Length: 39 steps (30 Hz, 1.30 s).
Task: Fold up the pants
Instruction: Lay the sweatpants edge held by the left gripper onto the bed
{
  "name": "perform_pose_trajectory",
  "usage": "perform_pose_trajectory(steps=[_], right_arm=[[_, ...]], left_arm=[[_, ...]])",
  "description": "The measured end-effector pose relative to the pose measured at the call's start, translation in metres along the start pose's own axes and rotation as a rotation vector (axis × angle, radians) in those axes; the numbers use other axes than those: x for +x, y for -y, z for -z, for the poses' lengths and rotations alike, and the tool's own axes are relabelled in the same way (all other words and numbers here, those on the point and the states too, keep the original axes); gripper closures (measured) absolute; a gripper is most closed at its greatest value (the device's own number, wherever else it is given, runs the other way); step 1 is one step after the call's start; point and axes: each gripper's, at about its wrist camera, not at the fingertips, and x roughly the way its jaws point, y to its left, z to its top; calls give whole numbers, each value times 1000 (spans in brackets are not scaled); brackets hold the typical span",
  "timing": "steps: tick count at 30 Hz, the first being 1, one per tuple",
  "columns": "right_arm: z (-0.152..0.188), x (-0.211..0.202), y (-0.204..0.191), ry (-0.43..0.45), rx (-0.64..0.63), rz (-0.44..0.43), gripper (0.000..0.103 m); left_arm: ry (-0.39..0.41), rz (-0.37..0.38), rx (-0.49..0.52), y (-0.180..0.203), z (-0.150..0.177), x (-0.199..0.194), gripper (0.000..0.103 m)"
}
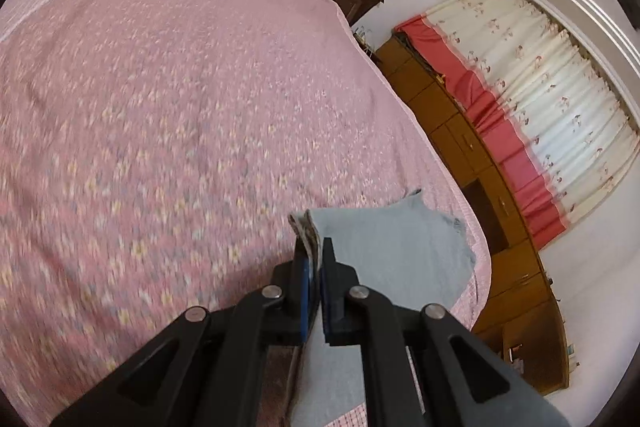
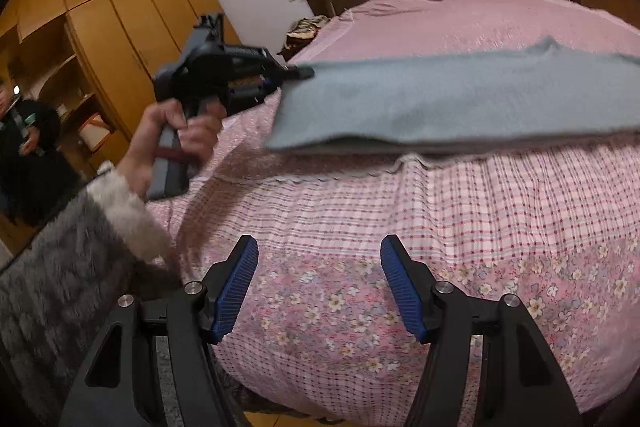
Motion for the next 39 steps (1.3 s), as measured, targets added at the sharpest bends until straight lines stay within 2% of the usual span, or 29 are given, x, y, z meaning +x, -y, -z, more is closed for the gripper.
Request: perform_pose_trajectory(steps=[4,7,12,13,15,16,18,20,22,23,25,26,28,32,34,37,39], right_arm=[[10,-1,18,-29,26,20,38],[15,-3,30,-47,31,27,38],[22,-9,33,-59,7,24,38],[22,-8,32,-59,3,25,38],[25,-8,29,-63,-6,19,38],[25,-7,27,-64,-10,18,38],[28,-7,26,-64,-20,17,38],[27,-5,23,-65,-24,12,38],[29,-3,20,-69,-25,-6,38],[29,-1,17,-69,-26,-9,38],[30,2,13,-69,-31,-22,38],[31,3,11,-69,-34,-29,38],[33,3,8,-71,-42,-41,38],[37,7,1,-94,-56,-80,38],[35,8,-5,-92,-70,-90,38],[35,8,-11,-86,-94,-108,38],[37,11,-14,-97,-96,-118,38]], left_arm=[[-1,1,23,4,-18,3,99],[-35,-22,6,-6,-15,16,98],[-111,-149,-124,-58,3,39,98],[-109,-143,-169,-71,7,39,101],[-76,-6,-301,-98,16,32,101],[-56,34,-348,-105,20,26,101],[-30,29,-364,-109,26,13,99],[-30,-1,-345,-106,32,1,94],[-35,-6,-333,-96,40,-10,79],[-37,3,-324,-89,47,-15,74],[-46,33,-306,-74,56,-18,57],[-56,62,-296,-68,62,-19,53],[-88,119,-292,-59,72,-15,39],[-123,136,-302,-54,80,-3,32],[-129,183,-340,-51,73,9,23],[-139,210,-341,-47,59,23,22],[-151,188,-308,-42,50,38,22]])
